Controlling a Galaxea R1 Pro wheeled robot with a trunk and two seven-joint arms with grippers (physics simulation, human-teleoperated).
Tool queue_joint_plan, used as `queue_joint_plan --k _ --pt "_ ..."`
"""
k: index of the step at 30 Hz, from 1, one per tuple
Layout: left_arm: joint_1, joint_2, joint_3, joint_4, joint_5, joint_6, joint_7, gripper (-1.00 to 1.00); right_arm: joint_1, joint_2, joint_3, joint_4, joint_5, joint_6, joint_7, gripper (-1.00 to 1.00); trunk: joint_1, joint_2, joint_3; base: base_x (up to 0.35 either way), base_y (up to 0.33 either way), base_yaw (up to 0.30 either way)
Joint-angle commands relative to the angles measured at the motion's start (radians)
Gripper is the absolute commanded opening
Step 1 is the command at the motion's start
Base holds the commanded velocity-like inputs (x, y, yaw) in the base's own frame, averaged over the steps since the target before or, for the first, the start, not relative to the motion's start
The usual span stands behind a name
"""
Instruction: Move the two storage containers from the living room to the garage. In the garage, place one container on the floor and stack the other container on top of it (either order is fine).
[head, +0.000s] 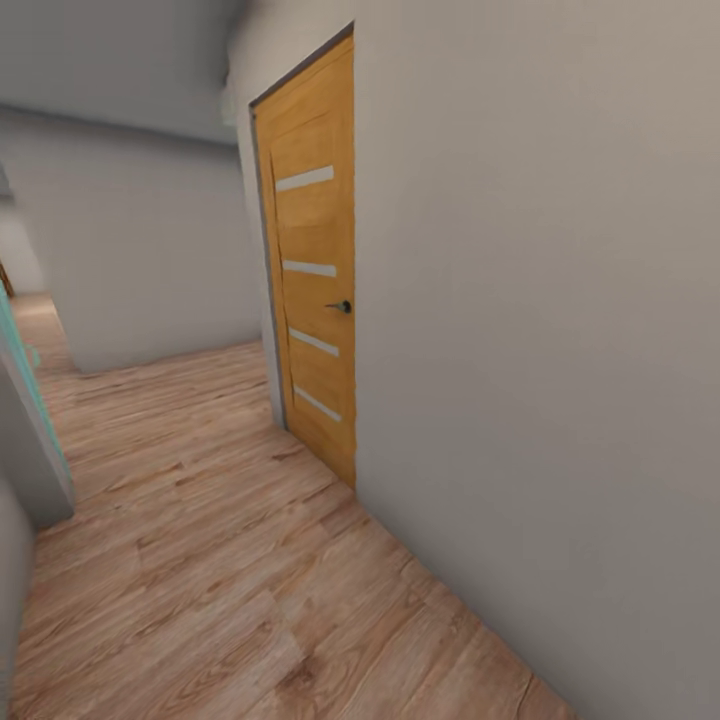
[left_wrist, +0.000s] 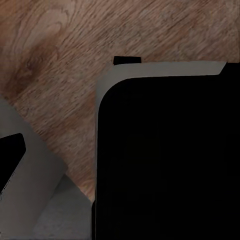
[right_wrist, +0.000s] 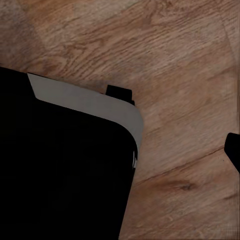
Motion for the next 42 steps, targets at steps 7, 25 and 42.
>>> queue_joint_plan --k 7,25,42 --pt "0.000 0.001 0.002 0.000 0.003 -0.004 0.002 1.00 -0.001 0.000 0.008 0.003 -0.010 -0.006 0.001 1.00 0.001 0.000 -0.001 0.317 0.000 0.271" --pt "0.000 0.002 0.001 0.001 0.037 -0.004 0.002 1.00 -0.001 0.000 0.008 0.003 -0.011 -0.006 0.001 1.00 0.001 0.000 -0.001 0.318 0.000 0.271" --pt "0.000 0.002 0.000 0.001 0.037 -0.004 0.002 1.00 -0.001 0.000 0.008 0.003 -0.012 -0.007 0.001 1.00 0.001 0.000 -0.001 0.318 0.000 0.271"
